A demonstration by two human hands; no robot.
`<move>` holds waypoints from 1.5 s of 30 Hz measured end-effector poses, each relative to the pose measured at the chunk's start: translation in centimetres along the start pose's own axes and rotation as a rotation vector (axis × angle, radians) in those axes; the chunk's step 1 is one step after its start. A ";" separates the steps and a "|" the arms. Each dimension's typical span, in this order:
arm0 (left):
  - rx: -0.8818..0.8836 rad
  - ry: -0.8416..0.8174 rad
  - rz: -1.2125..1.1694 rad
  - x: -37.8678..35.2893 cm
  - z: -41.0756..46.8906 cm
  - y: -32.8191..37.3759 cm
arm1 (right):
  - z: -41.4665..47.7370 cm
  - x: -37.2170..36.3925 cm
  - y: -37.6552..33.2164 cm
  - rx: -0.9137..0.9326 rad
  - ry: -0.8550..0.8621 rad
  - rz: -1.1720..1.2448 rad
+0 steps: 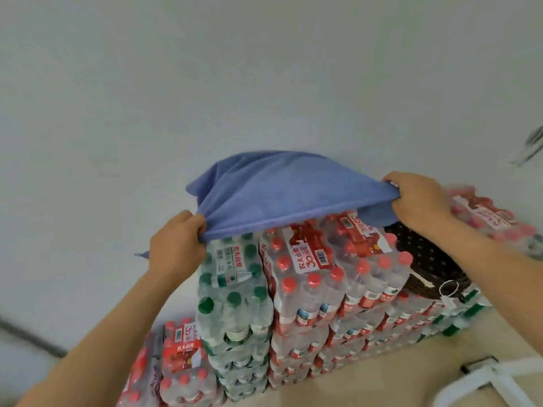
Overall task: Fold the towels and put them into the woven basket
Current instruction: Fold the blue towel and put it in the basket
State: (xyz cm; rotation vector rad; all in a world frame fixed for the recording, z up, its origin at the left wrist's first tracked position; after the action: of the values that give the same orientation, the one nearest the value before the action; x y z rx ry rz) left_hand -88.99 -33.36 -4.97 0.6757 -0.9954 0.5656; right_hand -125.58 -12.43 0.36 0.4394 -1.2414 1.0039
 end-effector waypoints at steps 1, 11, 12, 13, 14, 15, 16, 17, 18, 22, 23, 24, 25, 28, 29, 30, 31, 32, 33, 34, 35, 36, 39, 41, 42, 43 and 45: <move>0.051 -0.215 -0.026 -2.8 -0.7 -1.0 | -0.9 -2.6 0.5 0.018 -0.129 -0.086; -0.044 -0.788 -0.119 -10.9 -2.1 1.5 | -6.6 -13.8 3.4 0.407 -0.600 -0.441; -0.069 -0.758 -0.199 -11.4 -2.1 3.0 | -6.5 -14.0 4.2 0.457 -0.603 -0.422; -0.100 -0.726 -0.258 -12.0 -2.3 4.6 | -6.3 -14.3 5.1 0.502 -0.597 -0.394; -0.119 -0.701 -0.290 -12.7 -2.4 6.3 | -6.2 -14.7 6.1 0.539 -0.583 -0.368; -0.139 -0.690 -0.300 -13.7 -2.6 8.0 | -6.0 -15.0 7.1 0.559 -0.557 -0.345; -0.157 -0.683 -0.276 -14.7 -2.8 9.6 | -5.8 -15.1 8.2 0.558 -0.506 -0.303; -0.180 -0.661 -0.235 -15.6 -2.9 11.0 | -5.6 -15.0 9.1 0.544 -0.479 -0.260; -0.196 -0.620 -0.193 -16.3 -3.0 12.3 | -5.5 -14.9 9.9 0.529 -0.480 -0.219; -0.114 -0.577 -0.138 -16.7 -3.8 14.6 | -5.2 -13.6 12.6 0.410 -0.675 -0.002; -0.078 -0.654 -0.122 -16.3 -4.1 14.7 | -4.9 -13.0 13.0 0.360 -0.750 0.097; -0.051 -0.768 -0.105 -15.9 -4.4 14.8 | -4.4 -12.2 13.4 0.300 -0.850 0.199; -0.043 -0.896 -0.097 -15.3 -4.4 15.2 | -3.8 -11.5 13.8 0.256 -0.961 0.282; -0.007 -1.101 -0.191 -14.4 -3.4 17.1 | -1.5 -11.0 14.6 0.182 -1.008 0.438; 0.029 -1.058 -0.255 -14.6 -2.5 18.0 | -0.4 -11.3 14.8 0.118 -0.909 0.494; 0.063 -0.959 -0.291 -15.1 -1.5 19.0 | 0.7 -12.0 15.1 0.044 -0.793 0.533; 0.068 -0.831 -0.282 -16.0 -0.4 20.0 | 1.9 -12.9 15.3 -0.014 -0.695 0.544; 0.044 -0.718 -0.243 -17.1 0.6 21.3 | 2.9 -13.8 15.3 -0.060 -0.638 0.539; 0.008 -0.647 -0.224 -18.1 1.4 23.0 | 3.8 -14.7 15.2 -0.110 -0.617 0.534; -0.035 -0.614 -0.232 -19.1 2.0 25.0 | 4.5 -15.7 15.0 -0.173 -0.614 0.543; -0.087 -0.605 -0.247 -20.0 2.5 27.1 | 5.2 -16.6 15.0 -0.236 -0.606 0.560; -0.133 -0.616 -0.241 -21.0 2.7 29.0 | 5.7 -17.4 15.0 -0.286 -0.584 0.578; -0.152 -0.545 -0.093 -23.5 2.9 33.9 | 6.9 -19.2 15.1 -0.341 -0.490 0.564; -0.063 -0.477 0.044 -24.5 3.2 36.0 | 7.6 -19.7 15.1 -0.349 -0.473 0.529; -0.032 -0.463 0.085 -24.7 3.4 36.8 | 8.0 -19.8 15.0 -0.363 -0.463 0.529; -0.009 -0.465 0.101 -25.1 3.6 37.4 | 8.5 -19.8 15.0 -0.378 -0.450 0.540; 0.017 -0.475 0.101 -25.7 3.8 38.0 | 9.4 -19.9 14.9 -0.381 -0.420 0.530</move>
State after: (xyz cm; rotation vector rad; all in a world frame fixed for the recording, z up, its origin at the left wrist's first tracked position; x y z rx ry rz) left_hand -129.05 -14.03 -16.93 0.7975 -1.4752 0.5121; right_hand -143.02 -19.48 -18.45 0.0093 -1.9502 1.1096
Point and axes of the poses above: each hand's wrist, its own z-axis towards the middle knuckle, its own x-axis out of the back of the hand, y = z × x, the point moved 2 cm from there along z, towards the middle knuckle, and after that the axes turned 1 degree about z, right-handed, at the moved point
